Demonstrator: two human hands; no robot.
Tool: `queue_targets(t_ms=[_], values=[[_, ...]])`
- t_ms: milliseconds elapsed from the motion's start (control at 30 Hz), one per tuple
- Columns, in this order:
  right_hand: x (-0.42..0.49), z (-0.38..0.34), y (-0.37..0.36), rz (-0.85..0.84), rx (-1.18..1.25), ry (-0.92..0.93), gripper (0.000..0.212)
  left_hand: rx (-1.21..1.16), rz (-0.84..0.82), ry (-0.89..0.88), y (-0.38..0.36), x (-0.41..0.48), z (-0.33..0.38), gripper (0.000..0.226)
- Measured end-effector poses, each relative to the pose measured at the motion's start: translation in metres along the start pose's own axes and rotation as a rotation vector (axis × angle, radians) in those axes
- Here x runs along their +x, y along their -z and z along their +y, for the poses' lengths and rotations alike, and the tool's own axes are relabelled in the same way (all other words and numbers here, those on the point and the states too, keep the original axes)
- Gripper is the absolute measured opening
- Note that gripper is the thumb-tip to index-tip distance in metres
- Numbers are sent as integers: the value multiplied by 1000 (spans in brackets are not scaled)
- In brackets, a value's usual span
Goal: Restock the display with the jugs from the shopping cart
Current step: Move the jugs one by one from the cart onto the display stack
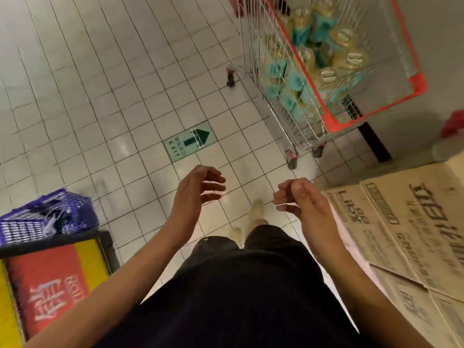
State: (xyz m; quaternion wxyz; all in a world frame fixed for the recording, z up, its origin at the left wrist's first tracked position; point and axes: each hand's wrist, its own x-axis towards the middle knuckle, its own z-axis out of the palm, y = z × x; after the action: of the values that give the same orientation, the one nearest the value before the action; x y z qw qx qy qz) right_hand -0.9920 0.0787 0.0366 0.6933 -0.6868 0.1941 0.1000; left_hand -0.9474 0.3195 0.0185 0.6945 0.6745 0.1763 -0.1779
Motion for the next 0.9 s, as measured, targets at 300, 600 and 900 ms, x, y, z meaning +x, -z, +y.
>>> queue_targets(t_ms=[300, 600, 900], values=[[178, -64, -41, -59, -46, -10, 30, -39, 77, 9, 20, 155, 78, 37], [376, -167, -87, -156, -67, 55, 31, 171, 140, -11, 58, 296, 171, 27], [527, -208, -108, -9, -19, 71, 31, 191, 46, 18, 66, 480, 254, 30]])
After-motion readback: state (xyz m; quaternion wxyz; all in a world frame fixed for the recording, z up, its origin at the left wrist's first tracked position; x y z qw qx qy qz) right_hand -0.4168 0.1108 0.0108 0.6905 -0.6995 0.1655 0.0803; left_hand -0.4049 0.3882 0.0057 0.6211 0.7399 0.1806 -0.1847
